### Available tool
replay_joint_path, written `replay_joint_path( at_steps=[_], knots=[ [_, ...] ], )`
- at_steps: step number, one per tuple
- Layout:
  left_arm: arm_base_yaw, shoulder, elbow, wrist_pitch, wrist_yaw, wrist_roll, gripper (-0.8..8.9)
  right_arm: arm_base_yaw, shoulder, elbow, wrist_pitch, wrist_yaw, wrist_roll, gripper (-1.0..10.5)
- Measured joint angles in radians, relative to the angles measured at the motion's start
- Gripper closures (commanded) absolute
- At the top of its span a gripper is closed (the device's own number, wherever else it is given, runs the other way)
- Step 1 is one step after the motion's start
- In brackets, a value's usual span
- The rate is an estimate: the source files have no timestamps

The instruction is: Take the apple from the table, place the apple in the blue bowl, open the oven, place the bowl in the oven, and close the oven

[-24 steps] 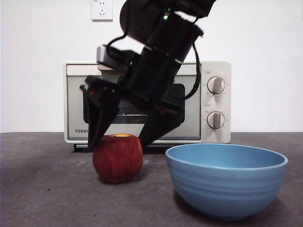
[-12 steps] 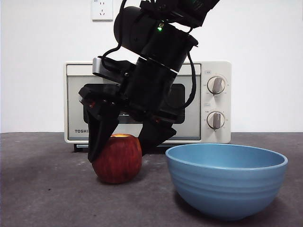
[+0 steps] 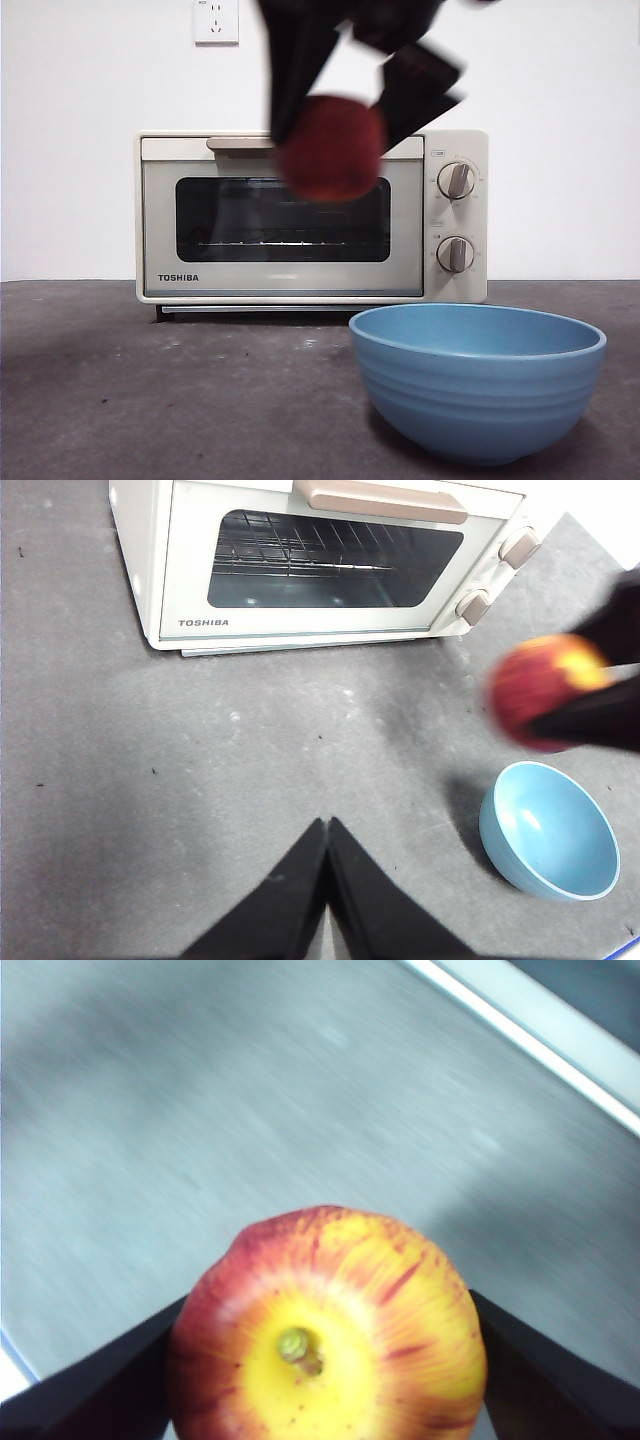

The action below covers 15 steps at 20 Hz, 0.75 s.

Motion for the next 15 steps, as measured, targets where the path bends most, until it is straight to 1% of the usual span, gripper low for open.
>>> replay_joint_path(
  at_steps=[1, 3, 6, 10, 15],
  knots=[
    [0.0, 0.0, 0.0, 0.0, 0.0, 0.0, 8.06, 0.0, -0.043, -0.008, -0.032, 0.022, 0.0, 6.1],
    [0.0, 0.0, 0.0, 0.0, 0.0, 0.0, 8.06, 0.0, -0.12, -0.055, -0.035, 0.031, -0.001, 6.1],
    [0.0, 0.0, 0.0, 0.0, 0.0, 0.0, 8.06, 0.0, -0.203, -0.198, -0.009, 0.043, 0.001, 6.1],
    [0.0, 0.0, 0.0, 0.0, 0.0, 0.0, 8.06, 0.0, -0.244, -0.399, 0.135, 0.031, 0.028, 6.1],
    [0.0, 0.0, 0.0, 0.0, 0.0, 0.0, 8.06, 0.001, -0.244, -0.566, 0.343, -0.001, 0.058, 6.1]
  ],
)
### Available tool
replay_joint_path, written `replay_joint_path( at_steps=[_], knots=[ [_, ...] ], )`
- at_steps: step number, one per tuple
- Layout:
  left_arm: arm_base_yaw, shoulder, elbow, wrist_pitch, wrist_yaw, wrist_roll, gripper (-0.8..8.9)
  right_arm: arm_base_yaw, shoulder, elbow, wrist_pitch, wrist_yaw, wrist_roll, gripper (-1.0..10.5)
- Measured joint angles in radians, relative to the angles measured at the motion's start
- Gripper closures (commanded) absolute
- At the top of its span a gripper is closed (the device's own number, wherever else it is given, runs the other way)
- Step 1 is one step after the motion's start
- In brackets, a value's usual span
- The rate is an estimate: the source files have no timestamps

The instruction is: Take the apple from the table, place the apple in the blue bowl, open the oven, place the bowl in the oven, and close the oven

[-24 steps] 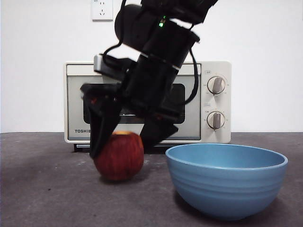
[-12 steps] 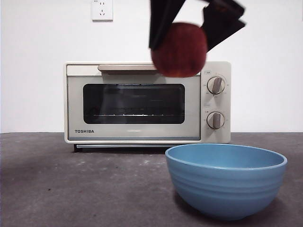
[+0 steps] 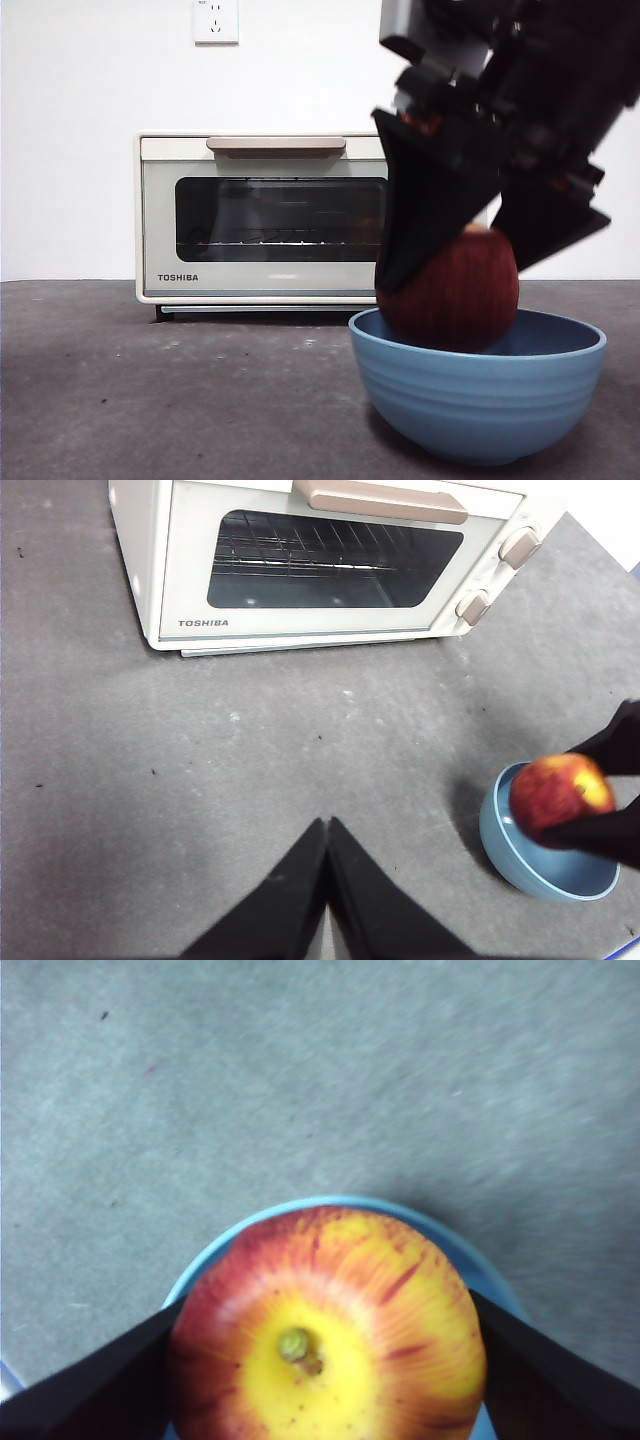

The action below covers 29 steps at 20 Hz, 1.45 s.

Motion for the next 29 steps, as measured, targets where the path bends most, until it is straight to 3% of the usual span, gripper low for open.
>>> replay_joint_path(
  at_steps=[5, 18, 23, 27, 29],
  knots=[
    [0.0, 0.0, 0.0, 0.0, 0.0, 0.0, 8.06, 0.005, 0.003, -0.075, 0.058, -0.06, 0.023, 5.3],
    [0.0, 0.005, 0.0, 0.017, 0.0, -0.001, 8.06, 0.019, 0.0, -0.016, 0.005, -0.047, 0.016, 4.8],
    [-0.004, 0.103, 0.0, 0.167, 0.0, -0.032, 8.06, 0.008, -0.065, 0.161, -0.195, 0.127, -0.025, 4.8],
    [-0.051, 0.27, 0.026, 0.329, 0.0, -0.057, 8.06, -0.036, -0.123, 0.202, -0.382, 0.394, -0.036, 4.8],
    [-0.089, 0.383, 0.063, 0.427, -0.001, -0.064, 8.06, -0.077, -0.142, 0.202, -0.484, 0.487, -0.036, 4.8]
  ],
)
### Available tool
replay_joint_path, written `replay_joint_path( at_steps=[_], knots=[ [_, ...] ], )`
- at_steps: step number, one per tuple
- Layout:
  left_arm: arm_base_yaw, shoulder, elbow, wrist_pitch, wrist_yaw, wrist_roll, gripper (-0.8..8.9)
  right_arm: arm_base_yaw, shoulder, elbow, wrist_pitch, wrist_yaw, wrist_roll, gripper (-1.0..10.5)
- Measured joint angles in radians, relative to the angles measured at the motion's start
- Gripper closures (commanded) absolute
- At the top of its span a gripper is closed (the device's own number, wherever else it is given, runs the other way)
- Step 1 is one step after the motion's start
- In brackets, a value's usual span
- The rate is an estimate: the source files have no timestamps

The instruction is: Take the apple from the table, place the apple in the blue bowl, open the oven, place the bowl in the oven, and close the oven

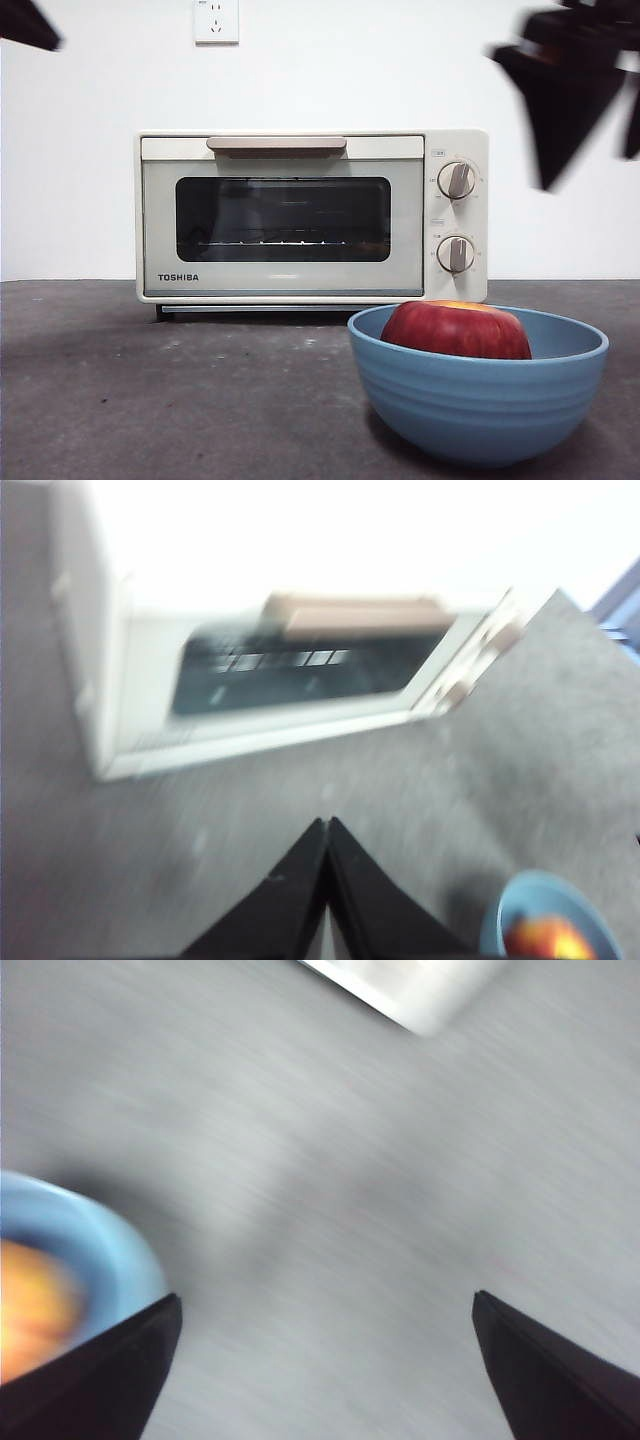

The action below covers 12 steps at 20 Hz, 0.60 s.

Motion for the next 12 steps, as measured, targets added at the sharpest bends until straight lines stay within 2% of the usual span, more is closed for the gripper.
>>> replay_joint_path(
  at_steps=[3, 5, 8, 12],
  knots=[
    [-0.043, 0.159, 0.077, 0.119, -0.004, -0.008, 8.06, -0.062, -0.004, 0.0, -0.087, 0.004, 0.002, 4.8],
    [-0.065, 0.275, 0.147, 0.166, -0.008, -0.008, 8.06, -0.097, -0.004, 0.0, -0.116, -0.046, 0.004, 4.8],
    [-0.085, 0.449, 0.27, 0.176, -0.009, -0.007, 8.06, -0.135, -0.004, 0.0, -0.126, -0.143, 0.006, 4.8],
    [-0.106, 0.63, 0.416, 0.177, -0.013, 0.004, 8.06, -0.148, -0.004, 0.0, -0.133, -0.154, 0.008, 4.8]
  ],
)
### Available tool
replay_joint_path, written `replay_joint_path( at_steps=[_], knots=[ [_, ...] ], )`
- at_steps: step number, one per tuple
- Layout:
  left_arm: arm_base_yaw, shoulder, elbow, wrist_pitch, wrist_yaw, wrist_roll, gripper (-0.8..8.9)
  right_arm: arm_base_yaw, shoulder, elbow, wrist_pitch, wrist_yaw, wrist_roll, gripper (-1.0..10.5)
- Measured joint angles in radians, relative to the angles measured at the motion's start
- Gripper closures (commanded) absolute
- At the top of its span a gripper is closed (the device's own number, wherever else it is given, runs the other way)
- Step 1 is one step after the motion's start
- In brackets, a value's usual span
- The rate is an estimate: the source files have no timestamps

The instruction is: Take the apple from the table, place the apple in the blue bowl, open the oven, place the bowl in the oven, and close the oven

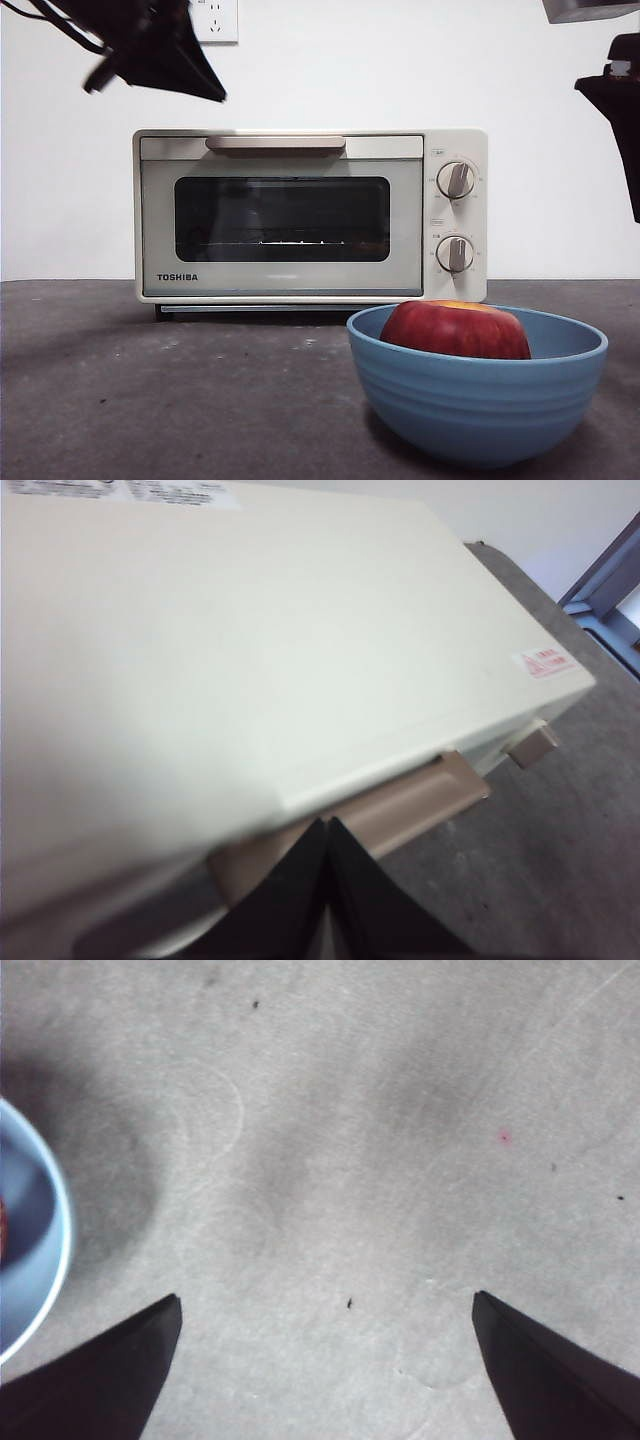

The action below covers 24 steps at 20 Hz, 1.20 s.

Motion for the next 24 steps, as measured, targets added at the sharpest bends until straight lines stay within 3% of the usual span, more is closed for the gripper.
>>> replay_joint_path(
  at_steps=[5, 15, 20, 24],
  knots=[
    [-0.033, 0.112, 0.059, 0.0, -0.019, 0.015, 8.06, 0.0, 0.0, 0.0, 0.0, 0.0, 0.005, 4.8],
    [-0.098, 0.139, 0.076, -0.015, -0.095, 0.072, 8.06, 0.0, 0.0, 0.0, 0.018, 0.0, 0.008, 4.8],
    [-0.166, 0.139, 0.098, -0.119, -0.094, 0.114, 8.06, 0.0, 0.0, 0.0, 0.019, 0.0, 0.008, 4.8],
    [-0.234, 0.132, 0.096, -0.305, -0.059, 0.12, 8.06, 0.0, 0.0, 0.0, 0.018, 0.0, 0.008, 4.8]
  ],
)
